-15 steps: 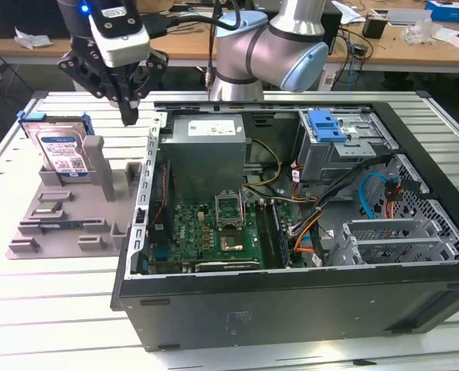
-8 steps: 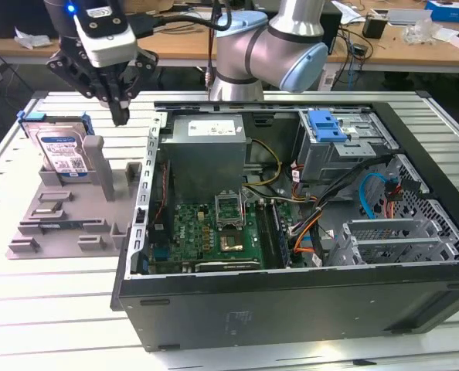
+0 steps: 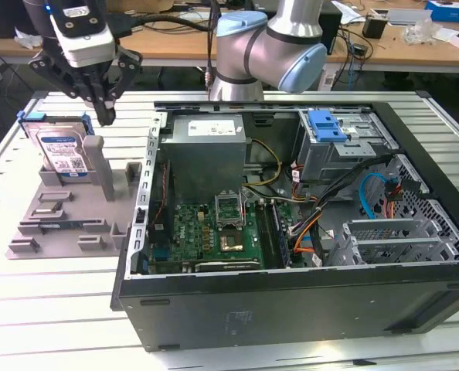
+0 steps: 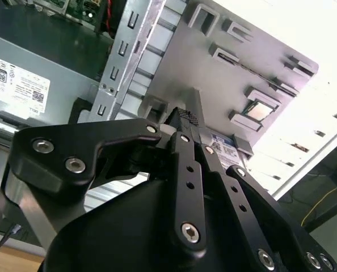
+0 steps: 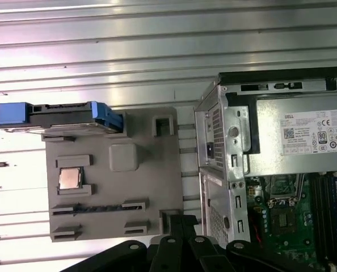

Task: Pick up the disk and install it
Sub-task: 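Reach for the disk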

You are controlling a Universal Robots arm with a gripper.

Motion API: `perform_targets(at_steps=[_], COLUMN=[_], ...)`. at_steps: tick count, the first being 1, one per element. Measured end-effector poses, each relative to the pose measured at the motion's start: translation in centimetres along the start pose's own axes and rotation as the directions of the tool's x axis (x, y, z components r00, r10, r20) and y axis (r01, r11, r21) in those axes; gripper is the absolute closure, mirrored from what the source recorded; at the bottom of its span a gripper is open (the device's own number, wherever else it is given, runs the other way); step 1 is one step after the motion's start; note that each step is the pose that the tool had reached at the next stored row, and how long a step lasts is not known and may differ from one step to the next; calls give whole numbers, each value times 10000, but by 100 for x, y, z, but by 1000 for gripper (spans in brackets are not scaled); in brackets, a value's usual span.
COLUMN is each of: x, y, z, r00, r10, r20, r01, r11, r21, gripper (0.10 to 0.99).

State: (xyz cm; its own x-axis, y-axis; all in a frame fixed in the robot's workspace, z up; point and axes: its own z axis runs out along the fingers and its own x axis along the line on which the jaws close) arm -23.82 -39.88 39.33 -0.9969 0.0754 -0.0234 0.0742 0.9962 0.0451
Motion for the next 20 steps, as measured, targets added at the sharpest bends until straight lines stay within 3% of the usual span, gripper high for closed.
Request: perform_targets(at_steps=[20], x=[481], y=[-36], z=[-13], r00=[10000], r10=[-1], r20=[0], r01=[1], r11=[10000], r21=[0], gripper=[980])
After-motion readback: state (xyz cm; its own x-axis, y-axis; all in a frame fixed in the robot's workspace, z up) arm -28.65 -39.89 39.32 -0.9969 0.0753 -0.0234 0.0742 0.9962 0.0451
